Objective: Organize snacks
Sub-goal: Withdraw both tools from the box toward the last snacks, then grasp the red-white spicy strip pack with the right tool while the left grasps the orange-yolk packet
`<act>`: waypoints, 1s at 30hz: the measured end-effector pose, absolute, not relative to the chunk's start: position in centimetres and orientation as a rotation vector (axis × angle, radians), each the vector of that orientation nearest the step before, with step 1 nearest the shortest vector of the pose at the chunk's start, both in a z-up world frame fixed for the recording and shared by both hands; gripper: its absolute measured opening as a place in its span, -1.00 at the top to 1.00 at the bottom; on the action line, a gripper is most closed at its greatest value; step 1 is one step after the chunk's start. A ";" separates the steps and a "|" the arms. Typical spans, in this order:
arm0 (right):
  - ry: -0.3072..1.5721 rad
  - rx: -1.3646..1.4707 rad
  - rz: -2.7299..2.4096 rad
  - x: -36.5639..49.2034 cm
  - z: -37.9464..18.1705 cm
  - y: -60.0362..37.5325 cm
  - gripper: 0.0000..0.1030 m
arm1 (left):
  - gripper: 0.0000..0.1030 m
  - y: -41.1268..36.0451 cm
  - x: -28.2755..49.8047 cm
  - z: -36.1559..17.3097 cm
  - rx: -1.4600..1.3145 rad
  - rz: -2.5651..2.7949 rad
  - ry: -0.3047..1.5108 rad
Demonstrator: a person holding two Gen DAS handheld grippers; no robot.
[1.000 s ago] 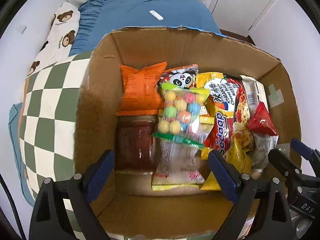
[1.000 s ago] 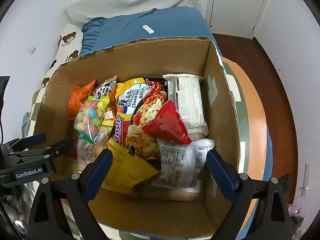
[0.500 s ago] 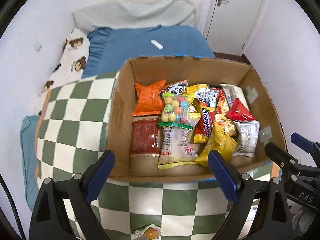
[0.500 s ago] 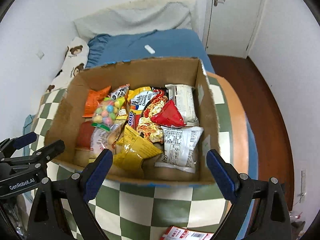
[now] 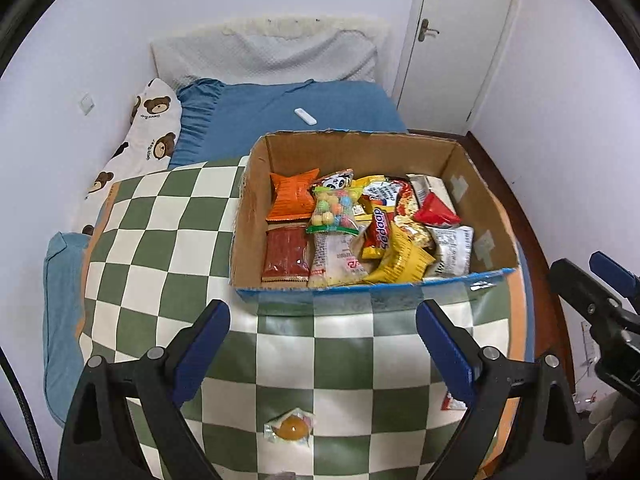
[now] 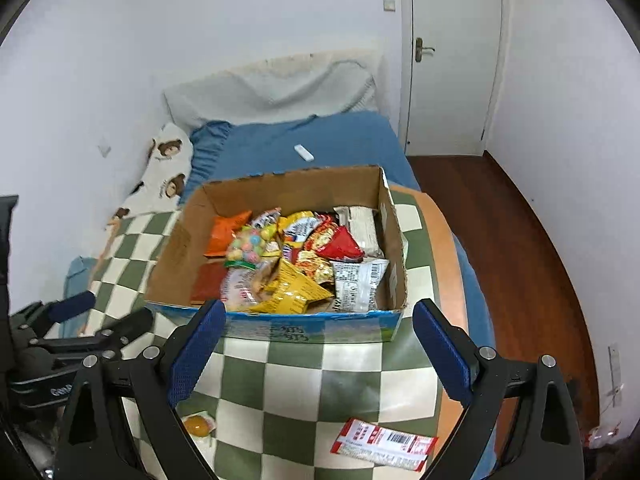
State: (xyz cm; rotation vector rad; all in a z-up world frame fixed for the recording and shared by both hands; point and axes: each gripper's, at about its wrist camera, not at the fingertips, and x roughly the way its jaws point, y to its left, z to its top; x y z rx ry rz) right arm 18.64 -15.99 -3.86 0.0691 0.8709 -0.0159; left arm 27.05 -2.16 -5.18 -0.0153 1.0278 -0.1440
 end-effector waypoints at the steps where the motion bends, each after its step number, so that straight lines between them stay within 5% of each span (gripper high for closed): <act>1: 0.862 0.076 -0.008 18.1 -3.4 -15.9 -0.88 | -0.85 -2.2 26.7 -5.0 -0.018 -0.147 1.025; 6: 0.907 0.067 0.024 16.5 -4.3 -16.5 -0.88 | -0.85 -1.9 24.8 -6.4 -0.016 -0.129 1.045; 11: 1.123 0.044 -0.010 15.7 -11.2 -19.5 -0.88 | -0.85 -0.9 23.2 -11.5 -0.040 -0.093 1.173; 21: 1.326 0.607 -0.172 11.6 -27.2 -31.9 -0.82 | -0.85 0.4 20.4 -21.5 0.007 -0.028 1.412; 30: 1.326 0.773 0.043 9.3 -28.5 -24.8 -0.78 | -0.85 1.5 19.8 -22.8 -0.016 -0.018 1.456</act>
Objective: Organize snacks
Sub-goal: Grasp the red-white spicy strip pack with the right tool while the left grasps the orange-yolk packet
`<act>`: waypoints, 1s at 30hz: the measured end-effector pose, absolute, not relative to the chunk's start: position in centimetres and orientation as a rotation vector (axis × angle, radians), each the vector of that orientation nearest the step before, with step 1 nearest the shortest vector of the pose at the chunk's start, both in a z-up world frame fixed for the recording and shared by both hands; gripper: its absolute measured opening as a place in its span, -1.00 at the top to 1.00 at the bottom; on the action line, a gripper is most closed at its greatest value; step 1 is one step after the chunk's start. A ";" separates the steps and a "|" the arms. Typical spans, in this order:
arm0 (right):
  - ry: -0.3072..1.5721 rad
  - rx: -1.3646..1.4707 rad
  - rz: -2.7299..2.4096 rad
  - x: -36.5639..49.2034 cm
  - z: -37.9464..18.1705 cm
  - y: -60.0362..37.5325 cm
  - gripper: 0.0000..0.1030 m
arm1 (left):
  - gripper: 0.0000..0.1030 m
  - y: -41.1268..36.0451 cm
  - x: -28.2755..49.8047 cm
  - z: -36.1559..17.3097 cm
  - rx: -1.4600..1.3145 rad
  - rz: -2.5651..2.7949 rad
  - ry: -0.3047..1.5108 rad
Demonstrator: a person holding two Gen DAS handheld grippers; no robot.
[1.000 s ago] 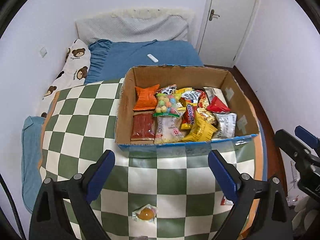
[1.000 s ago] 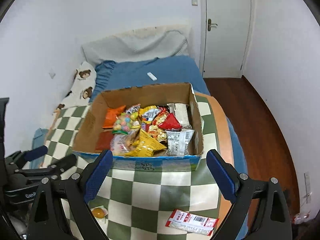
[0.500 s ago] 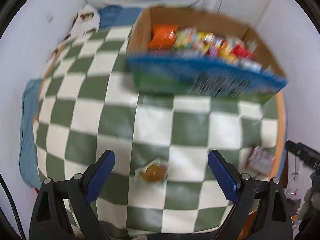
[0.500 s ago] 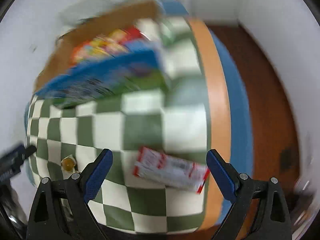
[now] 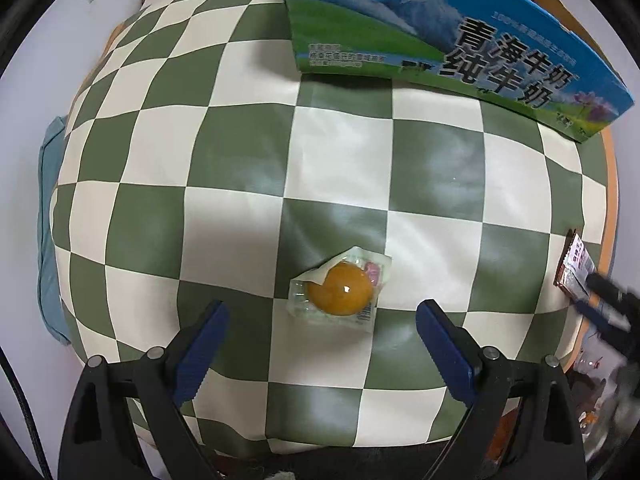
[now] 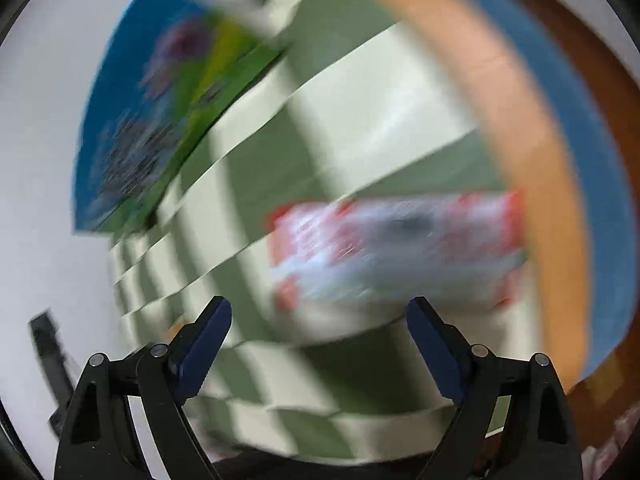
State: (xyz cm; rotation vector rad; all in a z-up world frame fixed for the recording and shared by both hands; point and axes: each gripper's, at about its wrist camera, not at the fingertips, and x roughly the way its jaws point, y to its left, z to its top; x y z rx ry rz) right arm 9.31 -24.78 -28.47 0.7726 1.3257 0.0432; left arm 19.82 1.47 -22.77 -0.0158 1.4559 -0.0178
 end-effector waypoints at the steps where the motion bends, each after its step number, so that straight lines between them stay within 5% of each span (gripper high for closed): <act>1: 1.340 0.781 0.090 9.3 -28.3 -23.4 -0.78 | -0.85 1.5 19.8 -22.8 -0.020 -0.015 1.455; 8: 1.310 0.154 0.130 11.2 -22.8 -18.5 -0.78 | -0.85 2.1 19.7 -22.7 -0.041 0.001 1.459; 15: 1.564 -0.487 0.209 12.9 -28.0 -17.5 -0.78 | -0.85 0.7 19.5 -24.2 -0.030 -0.005 1.478; 24: 1.369 -0.301 -0.010 18.1 -27.0 -20.0 -0.76 | -0.85 0.0 18.7 -24.7 -0.056 0.013 1.486; 30: 1.425 -0.094 0.073 18.7 -24.5 -23.4 -0.77 | -0.85 1.0 19.1 -25.5 -0.063 0.030 1.489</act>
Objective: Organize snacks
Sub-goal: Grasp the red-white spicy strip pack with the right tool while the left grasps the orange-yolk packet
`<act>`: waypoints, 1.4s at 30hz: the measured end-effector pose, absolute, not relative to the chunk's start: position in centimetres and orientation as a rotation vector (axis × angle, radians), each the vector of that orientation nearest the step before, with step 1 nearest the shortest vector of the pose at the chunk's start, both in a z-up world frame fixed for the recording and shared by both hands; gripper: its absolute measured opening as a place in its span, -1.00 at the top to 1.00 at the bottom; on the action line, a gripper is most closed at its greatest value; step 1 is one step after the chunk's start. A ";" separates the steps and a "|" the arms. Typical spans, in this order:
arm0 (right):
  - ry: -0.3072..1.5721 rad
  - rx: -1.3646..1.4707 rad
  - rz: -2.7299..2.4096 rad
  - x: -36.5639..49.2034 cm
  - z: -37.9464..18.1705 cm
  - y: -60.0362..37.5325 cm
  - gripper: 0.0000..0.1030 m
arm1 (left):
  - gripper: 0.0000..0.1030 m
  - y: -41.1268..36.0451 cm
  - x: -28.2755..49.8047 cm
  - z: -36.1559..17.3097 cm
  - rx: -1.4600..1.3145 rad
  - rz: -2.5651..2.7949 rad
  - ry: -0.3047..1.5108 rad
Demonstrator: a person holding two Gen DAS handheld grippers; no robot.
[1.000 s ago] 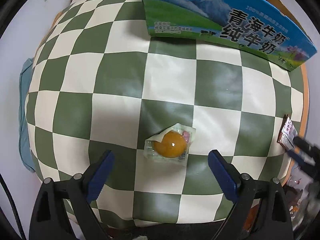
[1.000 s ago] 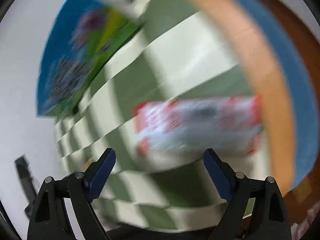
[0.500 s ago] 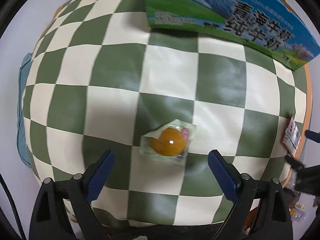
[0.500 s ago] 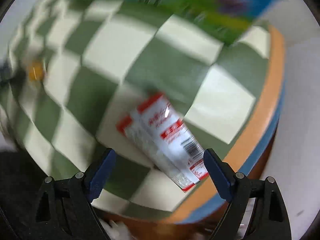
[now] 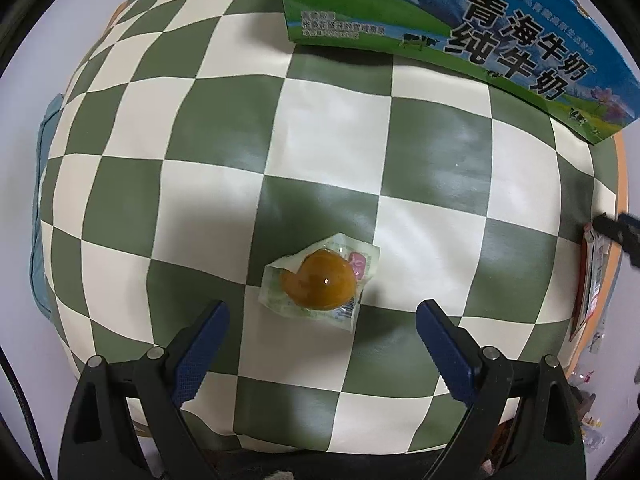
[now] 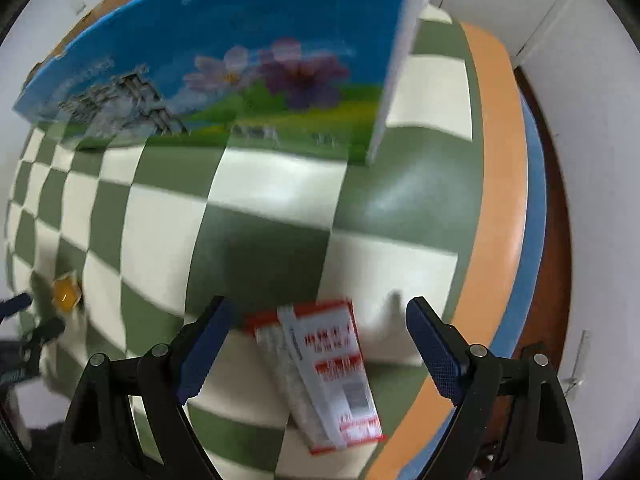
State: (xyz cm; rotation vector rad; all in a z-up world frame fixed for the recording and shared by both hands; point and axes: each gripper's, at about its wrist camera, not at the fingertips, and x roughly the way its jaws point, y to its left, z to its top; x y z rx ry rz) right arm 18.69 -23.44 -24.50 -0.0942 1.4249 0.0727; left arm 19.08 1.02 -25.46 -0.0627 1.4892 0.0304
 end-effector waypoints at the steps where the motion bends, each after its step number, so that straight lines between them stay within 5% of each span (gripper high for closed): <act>1: 1.443 -0.094 0.093 18.2 -24.8 -24.0 -0.77 | -0.85 1.2 19.2 -25.5 -0.069 0.034 1.488; 3: 1.504 -0.130 0.118 16.7 -26.6 -24.6 -0.76 | -0.85 1.8 19.4 -25.6 -0.080 0.046 1.488; 8: 1.498 -0.071 0.084 15.4 -27.5 -25.9 -0.21 | -0.85 3.6 19.6 -25.6 -0.095 0.069 1.497; 15: 1.544 0.424 0.075 13.7 -26.7 -26.9 -0.23 | -0.85 6.5 19.9 -25.9 -0.144 0.092 1.499; 23: 1.478 0.345 0.075 10.9 -25.3 -25.2 -0.29 | -0.85 4.9 21.2 -28.7 -0.098 0.017 1.550; 27: 1.464 0.294 0.056 9.9 -26.7 -24.4 -0.29 | -0.12 4.2 22.2 -30.3 -0.103 -0.032 1.554; 36: 1.458 0.085 -0.005 12.1 -30.2 -19.4 -0.29 | -0.11 2.9 22.7 -31.4 0.032 -0.035 1.527; 42: 1.408 0.092 0.026 11.9 -29.1 -17.5 -0.01 | -0.09 2.6 22.5 -29.7 0.016 -0.051 1.505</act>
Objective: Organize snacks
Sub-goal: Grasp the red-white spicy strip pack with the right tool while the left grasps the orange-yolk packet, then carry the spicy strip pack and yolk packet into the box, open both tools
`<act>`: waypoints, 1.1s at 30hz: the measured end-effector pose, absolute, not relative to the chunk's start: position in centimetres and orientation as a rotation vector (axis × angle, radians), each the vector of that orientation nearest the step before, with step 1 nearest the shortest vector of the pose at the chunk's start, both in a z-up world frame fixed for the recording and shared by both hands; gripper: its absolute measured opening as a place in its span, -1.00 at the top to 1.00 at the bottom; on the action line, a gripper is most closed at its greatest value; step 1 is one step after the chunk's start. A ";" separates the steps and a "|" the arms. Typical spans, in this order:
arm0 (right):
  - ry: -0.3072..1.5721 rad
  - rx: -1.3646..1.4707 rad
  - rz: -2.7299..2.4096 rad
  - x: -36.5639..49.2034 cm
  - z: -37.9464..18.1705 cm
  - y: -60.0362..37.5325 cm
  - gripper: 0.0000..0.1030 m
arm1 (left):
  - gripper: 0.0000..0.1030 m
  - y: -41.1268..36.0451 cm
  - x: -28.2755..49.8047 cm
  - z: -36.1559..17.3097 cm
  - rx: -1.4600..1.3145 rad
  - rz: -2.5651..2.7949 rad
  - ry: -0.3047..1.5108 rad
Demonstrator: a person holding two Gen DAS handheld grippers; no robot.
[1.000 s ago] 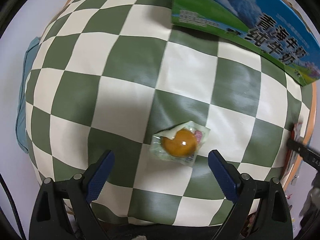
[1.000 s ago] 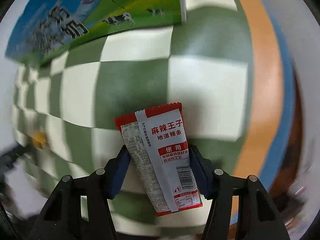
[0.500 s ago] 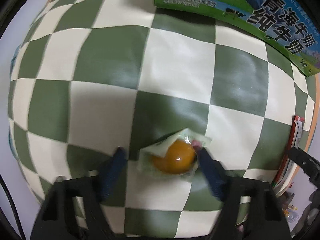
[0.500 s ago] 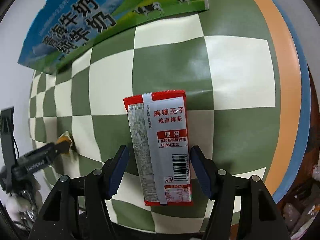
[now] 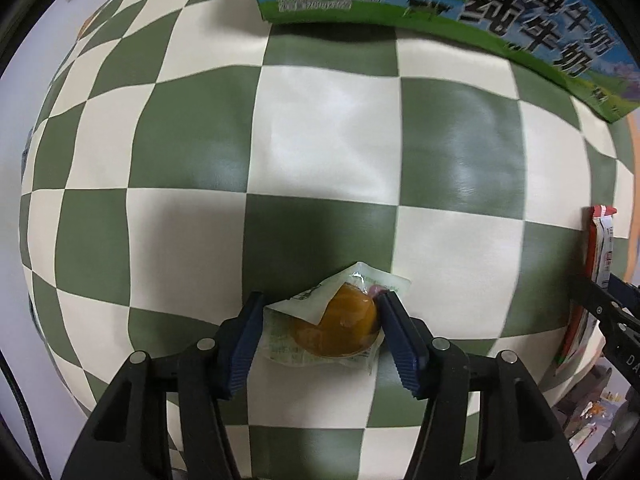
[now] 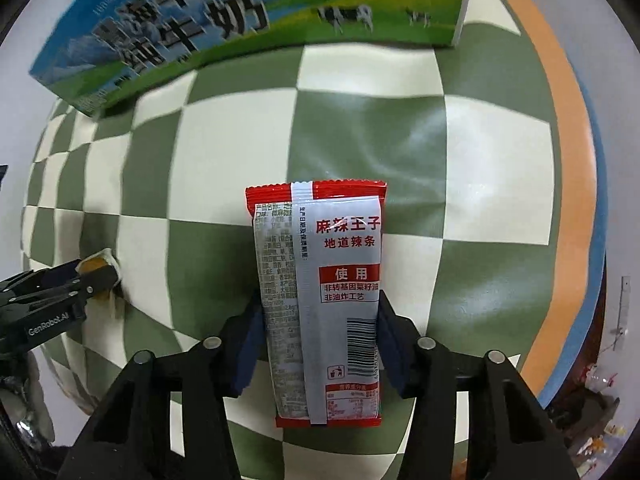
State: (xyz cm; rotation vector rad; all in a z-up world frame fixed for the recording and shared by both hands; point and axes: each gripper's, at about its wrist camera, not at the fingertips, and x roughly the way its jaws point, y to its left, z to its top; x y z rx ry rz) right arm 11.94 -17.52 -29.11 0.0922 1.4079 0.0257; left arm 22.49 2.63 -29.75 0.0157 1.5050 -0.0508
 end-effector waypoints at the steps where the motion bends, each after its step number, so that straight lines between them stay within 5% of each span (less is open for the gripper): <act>1: 1.403 0.103 0.032 11.9 -28.7 -17.8 0.01 | -0.09 2.9 22.5 -29.2 0.001 -0.062 1.501; 12: 1.276 0.255 0.158 12.2 -21.4 -17.7 0.04 | -0.09 1.4 24.8 -19.0 -0.122 -0.210 1.354; 23: 1.076 0.294 0.212 21.5 -11.7 -17.1 0.05 | -0.09 -1.4 34.0 -8.9 -0.106 -0.273 1.201; 33: 1.102 0.237 0.171 36.3 -11.3 -17.6 0.04 | -0.09 -2.6 49.1 -12.3 -0.010 -0.181 1.307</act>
